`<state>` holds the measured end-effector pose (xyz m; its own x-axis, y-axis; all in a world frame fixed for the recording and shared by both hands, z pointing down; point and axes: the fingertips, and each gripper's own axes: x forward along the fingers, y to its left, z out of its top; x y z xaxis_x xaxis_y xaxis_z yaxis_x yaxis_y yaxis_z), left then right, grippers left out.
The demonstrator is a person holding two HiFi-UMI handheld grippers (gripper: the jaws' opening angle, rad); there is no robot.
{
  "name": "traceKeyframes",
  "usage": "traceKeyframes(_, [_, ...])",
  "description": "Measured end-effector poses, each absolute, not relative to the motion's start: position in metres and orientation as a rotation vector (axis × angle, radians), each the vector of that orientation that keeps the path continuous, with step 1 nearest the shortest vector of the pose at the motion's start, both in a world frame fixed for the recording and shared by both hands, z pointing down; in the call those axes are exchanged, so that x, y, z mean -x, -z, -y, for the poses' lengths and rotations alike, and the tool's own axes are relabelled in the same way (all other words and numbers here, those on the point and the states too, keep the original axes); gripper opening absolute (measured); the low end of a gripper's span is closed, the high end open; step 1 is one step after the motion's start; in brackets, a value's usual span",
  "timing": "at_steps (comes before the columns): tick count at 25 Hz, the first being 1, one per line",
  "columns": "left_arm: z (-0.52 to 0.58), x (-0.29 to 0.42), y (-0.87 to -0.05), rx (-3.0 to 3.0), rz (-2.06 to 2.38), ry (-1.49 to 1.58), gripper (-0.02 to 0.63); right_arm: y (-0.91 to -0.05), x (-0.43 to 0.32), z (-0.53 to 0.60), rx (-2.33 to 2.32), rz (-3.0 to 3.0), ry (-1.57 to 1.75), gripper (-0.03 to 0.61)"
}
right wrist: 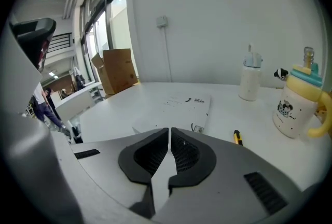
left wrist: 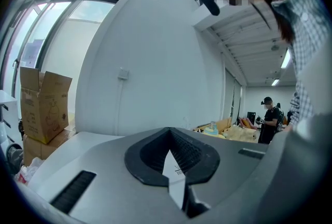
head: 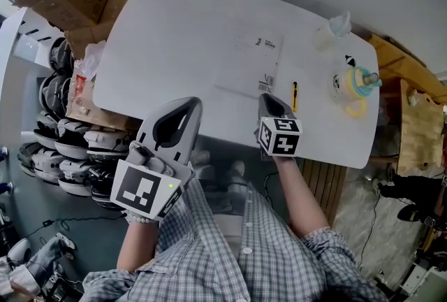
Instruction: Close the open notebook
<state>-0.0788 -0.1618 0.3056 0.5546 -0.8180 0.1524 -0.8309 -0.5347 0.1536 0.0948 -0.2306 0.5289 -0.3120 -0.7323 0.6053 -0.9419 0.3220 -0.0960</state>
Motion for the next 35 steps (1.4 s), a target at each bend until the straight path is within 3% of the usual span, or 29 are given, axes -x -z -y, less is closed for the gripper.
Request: traceKeyframes(35, [0.172,0.055,-0.266,-2.723,1.354,-0.004,0.006,-0.307,-0.147,0.201,-1.813,2.396,-0.245,0.029])
